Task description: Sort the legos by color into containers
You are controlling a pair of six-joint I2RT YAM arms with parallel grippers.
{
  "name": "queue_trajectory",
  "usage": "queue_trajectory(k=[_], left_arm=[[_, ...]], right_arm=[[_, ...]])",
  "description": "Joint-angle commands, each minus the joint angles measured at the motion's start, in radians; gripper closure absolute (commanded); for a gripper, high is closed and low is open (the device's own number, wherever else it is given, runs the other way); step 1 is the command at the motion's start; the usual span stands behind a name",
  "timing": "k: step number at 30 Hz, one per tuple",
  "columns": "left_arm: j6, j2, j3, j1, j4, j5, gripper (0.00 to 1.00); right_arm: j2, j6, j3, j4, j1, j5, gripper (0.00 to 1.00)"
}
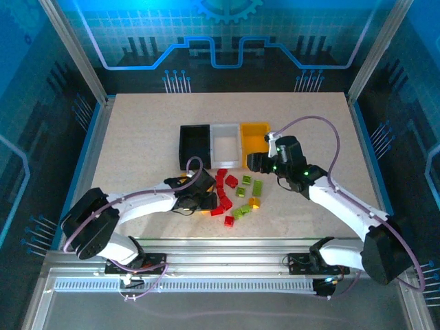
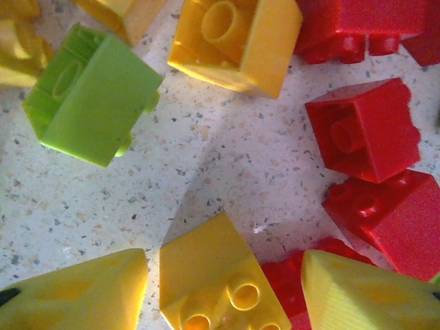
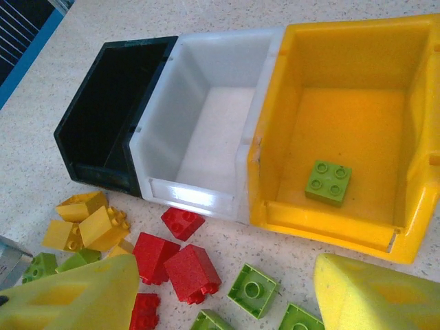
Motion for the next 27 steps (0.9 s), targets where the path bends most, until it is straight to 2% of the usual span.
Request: queue_trajectory(k=[1,3,14,18,20,23,27], left_arm=[[-0.03,0.024,-0.009,-0.001,0.011,-0.015,0.42],[-0.033,0.031,-0.013,-0.001,0.012,-0.009,0.45],[-0.042,-0.038,-0.026,-0.001,-0.027,-0.01,0.72],[-0.033,-0.102,0.001,0.002,-0.087,-0.042,0.77],[-0.027,-0.148,0.019,0.034,-0.107,-0.033,0.78],[-0.003,-0.203,0.062,0.127,-0.122,-0.019,0.79],[0.049,-0.198,0.174,0.247,-0.126,-0.055,0.79]], right_arm=[[-0.02,-0.015,-0.018,-0.002,0.011,0.007,0.31],[-0.017,-0.015,-0.017,-0.001,0.012,0.01,0.31],[-0.008,0.004,-0.004,-0.011,0.011,0.051,0.31],[-0.008,0.02,-0.007,-0.008,0.01,0.06,0.31],[-0.009,0.031,-0.011,-0.003,0.01,0.063,0.31],[-0.01,0.045,-0.02,-0.003,0.011,0.074,0.32],[-0.01,0.059,-0.024,-0.018,0.011,0.078,0.32]])
